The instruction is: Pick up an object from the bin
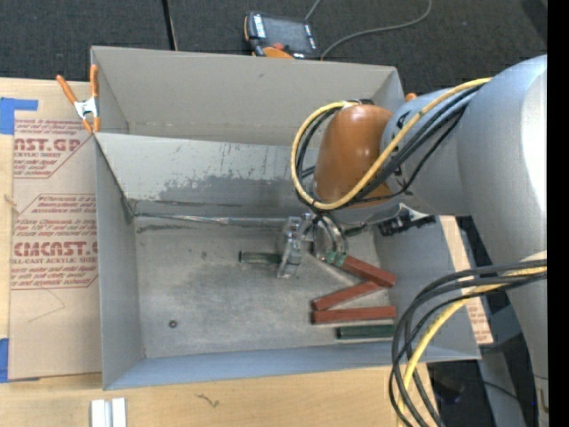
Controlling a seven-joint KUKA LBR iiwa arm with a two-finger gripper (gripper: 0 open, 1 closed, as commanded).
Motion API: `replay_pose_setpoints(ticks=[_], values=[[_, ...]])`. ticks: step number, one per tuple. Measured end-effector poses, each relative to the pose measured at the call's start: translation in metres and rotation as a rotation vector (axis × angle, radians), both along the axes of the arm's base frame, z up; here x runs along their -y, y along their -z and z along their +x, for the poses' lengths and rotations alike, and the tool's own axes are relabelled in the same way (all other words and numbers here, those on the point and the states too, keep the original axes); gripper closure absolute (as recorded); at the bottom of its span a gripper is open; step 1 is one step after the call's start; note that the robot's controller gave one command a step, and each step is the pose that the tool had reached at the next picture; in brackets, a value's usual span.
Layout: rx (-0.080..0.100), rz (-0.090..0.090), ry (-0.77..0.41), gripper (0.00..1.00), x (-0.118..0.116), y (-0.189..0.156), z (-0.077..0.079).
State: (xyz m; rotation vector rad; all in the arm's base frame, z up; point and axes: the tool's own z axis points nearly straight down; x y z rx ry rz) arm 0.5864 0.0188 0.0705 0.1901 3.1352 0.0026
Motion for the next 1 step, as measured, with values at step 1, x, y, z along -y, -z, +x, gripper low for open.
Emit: replay_pose_setpoints(ticks=[1], values=[[0.008,0.0,0.012,1.0,-0.0189,-0.1711,-0.062]])
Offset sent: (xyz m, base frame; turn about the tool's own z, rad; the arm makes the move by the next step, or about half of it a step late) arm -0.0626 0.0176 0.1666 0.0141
